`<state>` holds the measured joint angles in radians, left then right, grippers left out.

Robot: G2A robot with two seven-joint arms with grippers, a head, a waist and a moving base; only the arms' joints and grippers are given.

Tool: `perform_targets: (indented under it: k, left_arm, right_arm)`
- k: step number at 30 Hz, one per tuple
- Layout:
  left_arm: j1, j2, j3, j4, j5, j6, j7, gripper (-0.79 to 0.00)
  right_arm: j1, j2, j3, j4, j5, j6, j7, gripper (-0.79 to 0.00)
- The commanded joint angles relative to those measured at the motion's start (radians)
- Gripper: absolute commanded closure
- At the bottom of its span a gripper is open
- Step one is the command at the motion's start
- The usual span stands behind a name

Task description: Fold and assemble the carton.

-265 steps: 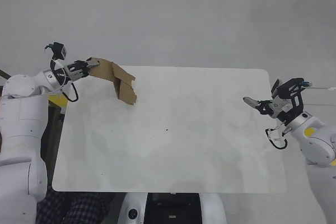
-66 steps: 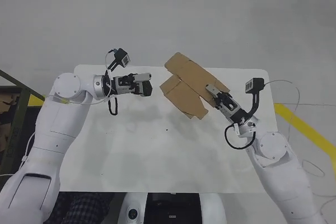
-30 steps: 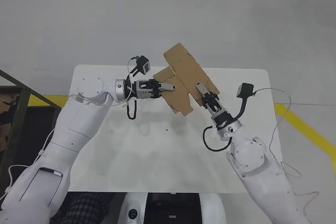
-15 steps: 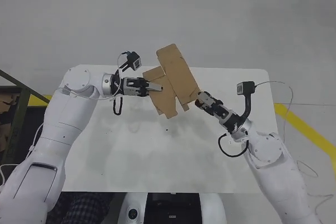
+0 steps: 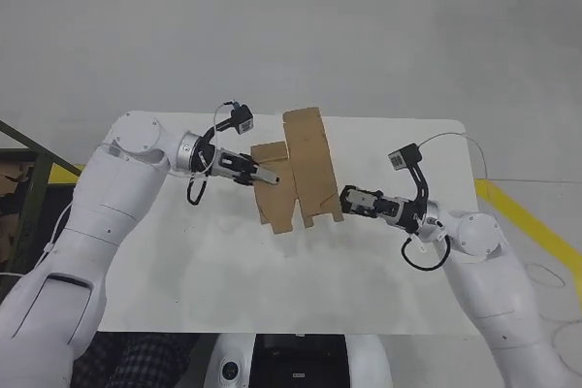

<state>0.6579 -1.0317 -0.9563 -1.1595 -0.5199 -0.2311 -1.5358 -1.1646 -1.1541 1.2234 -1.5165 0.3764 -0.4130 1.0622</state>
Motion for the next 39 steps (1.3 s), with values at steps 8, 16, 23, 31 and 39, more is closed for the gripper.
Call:
perform_targets:
  k: [8, 16, 23, 31, 39]
  left_arm:
    - [-0.053, 0.068, 0.214, -0.071, -0.108, -0.053, 0.0, 0.0]
    - [-0.127, 0.124, 0.373, -0.118, -0.144, -0.053, 0.0, 0.0]
    - [-0.169, 0.144, 0.437, -0.124, -0.186, -0.053, 0.0, 0.0]
    - [-0.196, 0.154, 0.465, -0.126, -0.203, -0.053, 0.0, -0.296]
    - [-0.176, 0.154, 0.41, -0.08, -0.268, -0.095, 0.041, -0.785]
  right_arm:
    - [0.058, -0.002, -0.045, 0.081, 0.022, -0.043, 0.101, -0.785]
    - [0.077, -0.003, -0.07, 0.101, 0.04, -0.059, 0.143, -0.57]
    - [0.084, -0.002, -0.087, 0.107, 0.033, -0.061, 0.153, 0.0]
    - [0.088, -0.002, -0.105, 0.12, 0.036, -0.054, 0.138, 0.0]
    - [0.077, 0.003, -0.078, 0.119, 0.059, -0.038, 0.087, 0.0]
